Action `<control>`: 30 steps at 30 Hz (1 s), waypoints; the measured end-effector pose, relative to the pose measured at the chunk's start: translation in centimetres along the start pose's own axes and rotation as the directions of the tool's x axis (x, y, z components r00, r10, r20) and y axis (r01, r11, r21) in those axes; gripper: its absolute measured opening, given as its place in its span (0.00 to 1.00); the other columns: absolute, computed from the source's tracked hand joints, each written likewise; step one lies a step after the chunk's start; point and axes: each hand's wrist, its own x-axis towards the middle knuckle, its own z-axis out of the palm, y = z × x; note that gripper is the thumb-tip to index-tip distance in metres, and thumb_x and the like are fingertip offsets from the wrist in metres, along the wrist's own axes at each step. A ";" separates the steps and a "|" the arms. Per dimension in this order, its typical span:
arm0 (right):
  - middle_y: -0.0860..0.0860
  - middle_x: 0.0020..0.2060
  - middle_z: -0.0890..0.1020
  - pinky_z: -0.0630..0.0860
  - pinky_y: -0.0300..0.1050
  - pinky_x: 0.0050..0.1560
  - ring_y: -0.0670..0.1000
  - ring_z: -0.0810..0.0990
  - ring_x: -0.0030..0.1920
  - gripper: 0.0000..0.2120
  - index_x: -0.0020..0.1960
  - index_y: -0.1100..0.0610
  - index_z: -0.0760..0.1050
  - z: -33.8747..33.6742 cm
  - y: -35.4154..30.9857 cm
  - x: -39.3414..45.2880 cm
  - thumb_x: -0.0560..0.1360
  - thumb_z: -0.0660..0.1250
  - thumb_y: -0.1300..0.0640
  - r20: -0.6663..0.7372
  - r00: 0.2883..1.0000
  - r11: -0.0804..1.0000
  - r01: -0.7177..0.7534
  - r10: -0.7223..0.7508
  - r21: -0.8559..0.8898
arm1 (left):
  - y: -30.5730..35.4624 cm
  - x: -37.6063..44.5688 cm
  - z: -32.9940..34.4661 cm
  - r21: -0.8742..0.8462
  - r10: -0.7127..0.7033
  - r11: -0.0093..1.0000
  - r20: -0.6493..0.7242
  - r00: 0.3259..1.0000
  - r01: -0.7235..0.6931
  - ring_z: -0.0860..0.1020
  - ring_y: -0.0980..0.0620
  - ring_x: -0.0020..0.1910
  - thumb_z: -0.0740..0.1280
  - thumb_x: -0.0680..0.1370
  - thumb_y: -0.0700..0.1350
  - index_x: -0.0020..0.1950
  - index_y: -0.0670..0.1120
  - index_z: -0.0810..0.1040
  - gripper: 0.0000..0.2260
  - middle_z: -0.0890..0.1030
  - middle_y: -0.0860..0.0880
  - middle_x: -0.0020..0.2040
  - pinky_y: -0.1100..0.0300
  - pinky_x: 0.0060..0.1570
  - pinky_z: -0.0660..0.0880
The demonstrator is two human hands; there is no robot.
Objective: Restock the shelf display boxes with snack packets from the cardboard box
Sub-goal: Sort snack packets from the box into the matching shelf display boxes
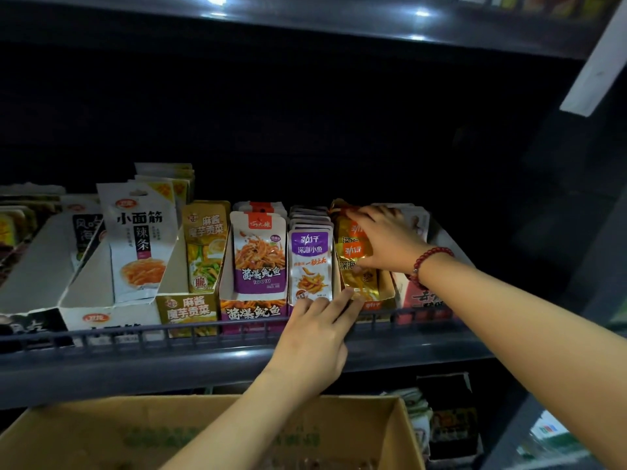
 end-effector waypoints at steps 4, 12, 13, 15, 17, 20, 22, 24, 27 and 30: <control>0.51 0.75 0.58 0.52 0.49 0.73 0.53 0.54 0.74 0.42 0.77 0.51 0.53 -1.0 0.0 -1.6 0.71 0.70 0.40 -0.049 0.998 0.990 -0.033 0.040 0.138 | 0.5 -0.3 -1.0 -0.022 -0.018 1.000 -0.041 0.999 0.017 0.79 0.47 0.61 0.68 0.65 0.47 0.65 0.46 0.78 0.27 0.79 0.46 0.64 0.46 0.62 0.72; 0.48 0.65 0.74 0.65 0.48 0.70 0.49 0.69 0.67 0.19 0.68 0.50 0.72 -3.6 -3.9 -11.0 0.77 0.65 0.51 -0.127 0.990 0.887 0.003 0.062 0.461 | 2.8 -5.4 -3.9 -0.313 -0.198 0.936 -0.089 0.976 0.161 0.71 0.53 0.68 0.61 0.76 0.44 0.69 0.49 0.75 0.20 0.75 0.52 0.68 0.58 0.70 0.54; 0.47 0.64 0.76 0.68 0.45 0.67 0.47 0.71 0.65 0.18 0.67 0.50 0.73 -3.8 -4.7 -12.7 0.77 0.65 0.52 -0.114 0.992 0.870 0.004 0.060 0.493 | 3.2 -6.5 -4.0 -0.349 -0.220 0.918 -0.053 0.974 0.188 0.68 0.55 0.70 0.60 0.79 0.44 0.70 0.50 0.73 0.19 0.72 0.54 0.69 0.62 0.70 0.51; 0.43 0.61 0.76 0.69 0.39 0.62 0.43 0.72 0.62 0.16 0.65 0.48 0.73 -4.1 -6.1 -16.0 0.78 0.64 0.52 -0.055 0.997 0.830 -0.012 0.052 0.557 | 4.2 -8.6 -4.0 -0.447 -0.265 0.864 -0.014 0.964 0.231 0.67 0.58 0.69 0.61 0.80 0.44 0.70 0.52 0.73 0.18 0.72 0.56 0.68 0.66 0.69 0.53; 0.41 0.59 0.77 0.68 0.36 0.60 0.41 0.73 0.60 0.15 0.64 0.47 0.75 -4.1 -7.3 -19.2 0.78 0.65 0.51 0.014 0.999 0.793 -0.031 0.028 0.609 | 5.3 -10.8 -4.1 -0.540 -0.307 0.788 0.073 0.949 0.296 0.71 0.58 0.64 0.62 0.79 0.42 0.65 0.51 0.76 0.15 0.75 0.56 0.62 0.69 0.66 0.61; 0.38 0.53 0.77 0.68 0.35 0.59 0.37 0.72 0.55 0.13 0.61 0.45 0.76 -3.6 -8.6 -23.4 0.77 0.65 0.51 0.100 0.995 0.756 -0.074 0.012 0.650 | 6.3 -13.9 -3.2 -0.585 -0.318 0.704 0.248 0.915 0.403 0.74 0.59 0.57 0.63 0.78 0.40 0.62 0.50 0.79 0.14 0.75 0.56 0.56 0.82 0.52 0.60; 0.37 0.53 0.75 0.66 0.38 0.63 0.38 0.70 0.57 0.13 0.61 0.44 0.76 -2.7 -9.2 -26.1 0.77 0.64 0.49 0.157 0.988 0.770 -0.108 0.010 0.629 | 6.8 -15.5 -2.3 -0.579 -0.329 0.651 0.368 0.870 0.491 0.74 0.61 0.53 0.63 0.79 0.41 0.61 0.52 0.79 0.13 0.76 0.57 0.56 0.83 0.46 0.63; 0.38 0.62 0.71 0.58 0.41 0.70 0.39 0.64 0.66 0.16 0.65 0.43 0.73 -1.5 -9.6 -28.4 0.77 0.64 0.49 0.182 0.983 0.777 -0.137 0.029 0.614 | 6.9 -16.5 -1.1 -0.553 -0.337 0.598 0.484 0.808 0.581 0.78 0.60 0.49 0.62 0.79 0.42 0.59 0.53 0.80 0.13 0.80 0.56 0.56 0.77 0.41 0.68; 0.37 0.73 0.49 0.46 0.43 0.74 0.35 0.42 0.71 0.26 0.74 0.42 0.58 -0.4 -10.3 -30.5 0.79 0.63 0.51 0.255 0.966 0.659 -0.226 0.054 0.717 | 6.7 -17.1 0.4 -0.496 -0.367 0.520 0.606 0.706 0.696 0.80 0.53 0.38 0.61 0.80 0.43 0.58 0.53 0.80 0.12 0.82 0.53 0.51 0.65 0.34 0.72; 0.38 0.75 0.36 0.44 0.37 0.70 0.36 0.36 0.72 0.30 0.76 0.42 0.51 -0.1 -10.4 -30.4 0.80 0.61 0.54 0.311 0.951 0.569 -0.257 0.003 0.781 | 6.4 -17.1 2.3 -0.441 -0.386 0.490 0.664 0.640 0.752 0.81 0.50 0.47 0.61 0.81 0.44 0.60 0.50 0.79 0.11 0.82 0.52 0.52 0.59 0.44 0.76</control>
